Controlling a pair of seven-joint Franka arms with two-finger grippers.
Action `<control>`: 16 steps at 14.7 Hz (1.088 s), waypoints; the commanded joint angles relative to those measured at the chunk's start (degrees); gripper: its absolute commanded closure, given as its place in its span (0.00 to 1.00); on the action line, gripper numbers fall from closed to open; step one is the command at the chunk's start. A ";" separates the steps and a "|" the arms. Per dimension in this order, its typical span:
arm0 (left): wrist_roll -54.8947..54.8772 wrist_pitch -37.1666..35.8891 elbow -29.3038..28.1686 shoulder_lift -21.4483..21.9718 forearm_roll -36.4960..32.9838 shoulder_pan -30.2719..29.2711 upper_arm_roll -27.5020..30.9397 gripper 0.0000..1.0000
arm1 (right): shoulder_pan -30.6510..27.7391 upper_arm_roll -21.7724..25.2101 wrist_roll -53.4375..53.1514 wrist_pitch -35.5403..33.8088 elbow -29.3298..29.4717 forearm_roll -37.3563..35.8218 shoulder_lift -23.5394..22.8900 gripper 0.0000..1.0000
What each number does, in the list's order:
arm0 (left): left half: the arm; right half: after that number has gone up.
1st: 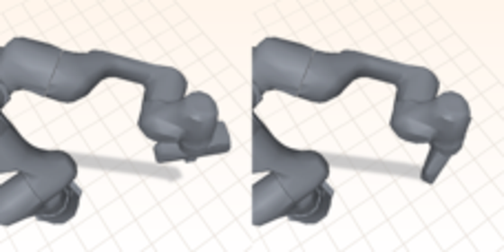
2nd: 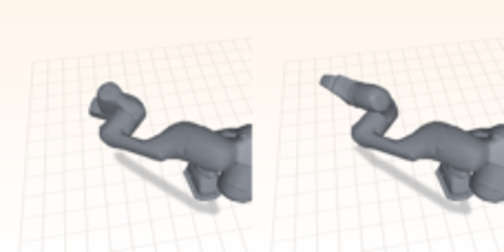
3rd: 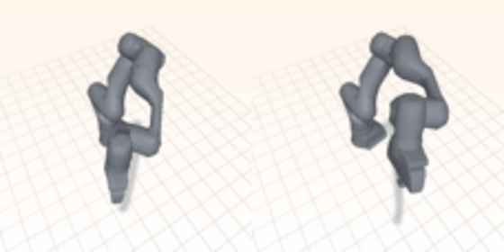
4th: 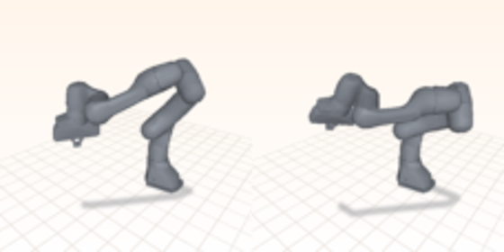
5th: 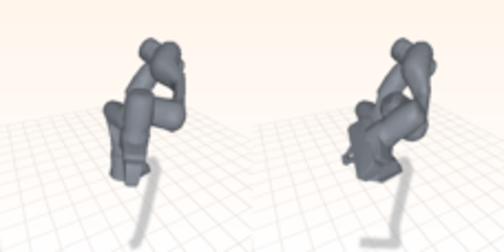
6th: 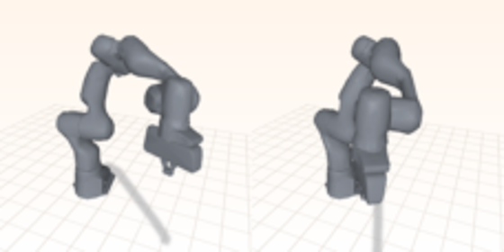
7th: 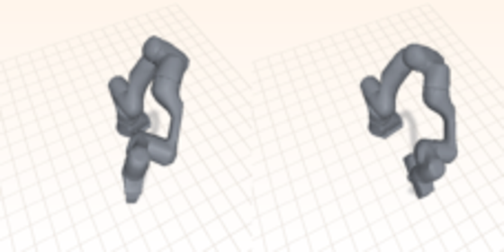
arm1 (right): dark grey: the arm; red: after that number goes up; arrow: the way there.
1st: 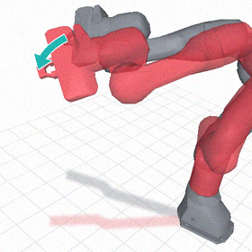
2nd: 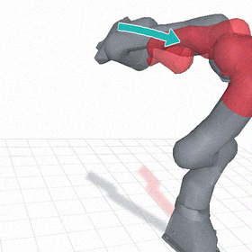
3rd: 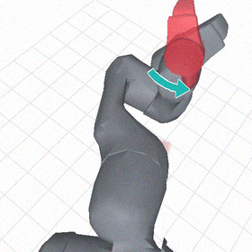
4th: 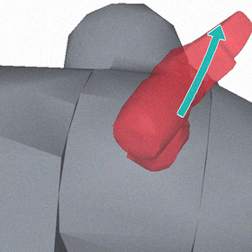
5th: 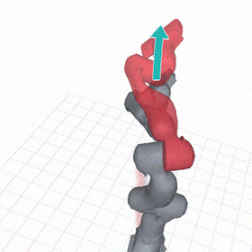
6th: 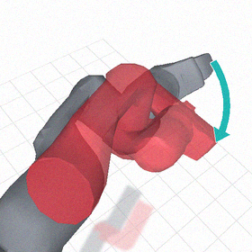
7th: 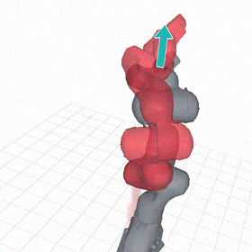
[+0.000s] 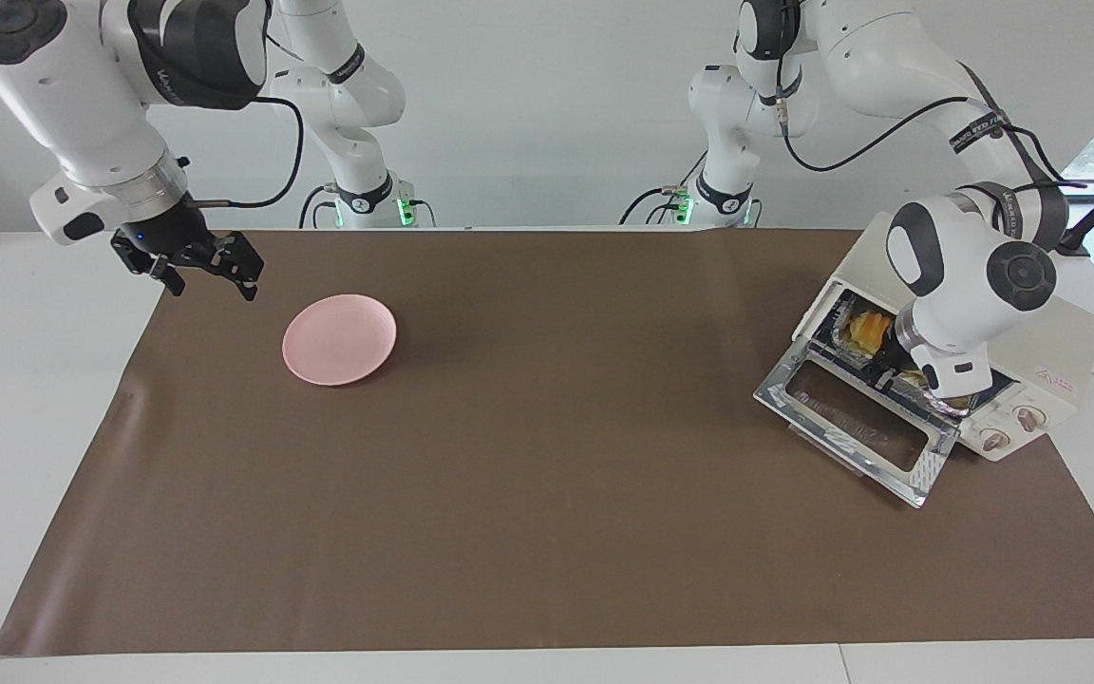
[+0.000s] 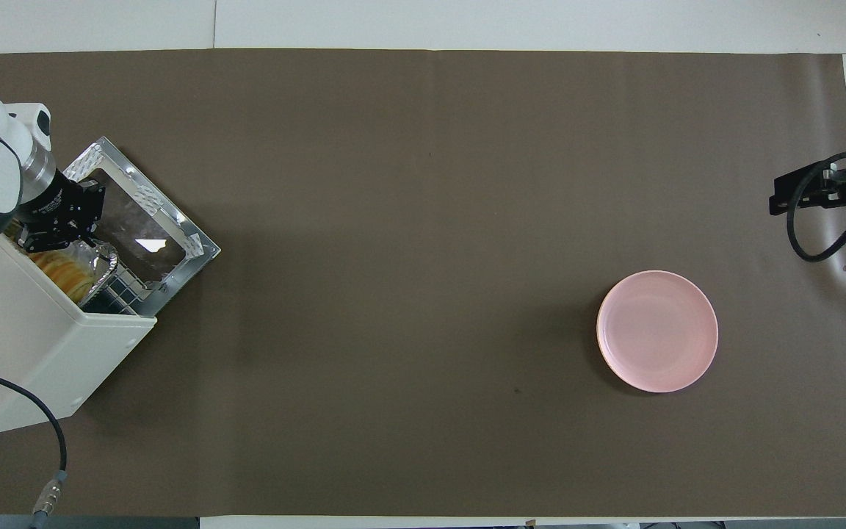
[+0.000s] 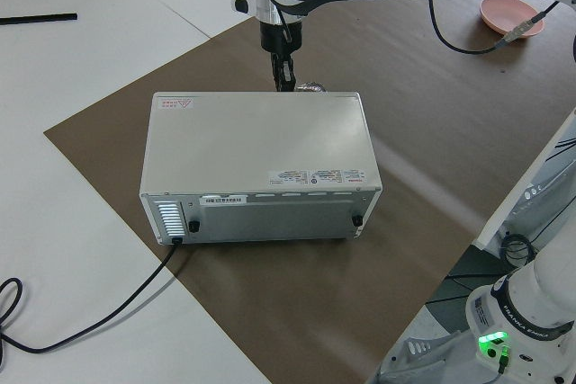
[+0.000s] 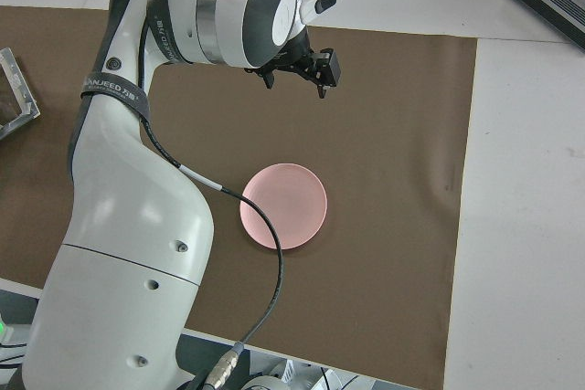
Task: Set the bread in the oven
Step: 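Push the foil tray with the left gripper into the oven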
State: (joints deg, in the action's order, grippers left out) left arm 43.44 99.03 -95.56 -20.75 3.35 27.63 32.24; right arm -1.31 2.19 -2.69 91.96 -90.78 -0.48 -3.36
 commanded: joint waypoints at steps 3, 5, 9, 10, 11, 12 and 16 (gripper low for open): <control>-2.30 3.44 -5.86 3.61 -1.41 0.32 -0.16 1.00 | -1.07 -0.78 0.93 -0.29 -1.33 0.57 1.34 0.00; -2.48 4.68 -6.66 3.88 -1.41 0.32 -0.16 1.00 | -1.07 -0.78 0.93 -0.29 -1.33 0.57 1.25 0.00; -3.61 4.77 -6.83 3.88 -1.41 0.23 -0.16 1.00 | -1.07 -0.78 0.93 -0.29 -1.33 0.57 1.25 0.00; -4.67 4.77 -6.83 3.88 -1.50 0.23 -0.16 1.00 | -1.07 -0.78 0.93 -0.29 -1.33 0.57 1.25 0.00; -4.76 4.77 -6.83 3.88 -1.50 0.23 -0.16 1.00 | -1.07 -0.78 0.93 -0.29 -1.33 0.57 1.34 0.00; -4.76 4.77 -6.83 3.88 -1.59 0.23 -0.16 1.00 | -1.07 -0.78 0.93 -0.29 -1.33 0.57 1.34 0.00; -4.85 4.69 -6.75 3.88 -3.52 0.41 -0.16 0.75 | -1.07 -0.78 0.93 -0.29 -1.33 0.57 1.25 0.00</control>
State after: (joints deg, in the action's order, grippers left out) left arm 39.38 102.77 -99.57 -19.41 2.56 27.78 31.78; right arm -1.31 2.19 -2.69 91.96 -90.78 -0.48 -3.36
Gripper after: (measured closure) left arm 0.859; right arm 0.000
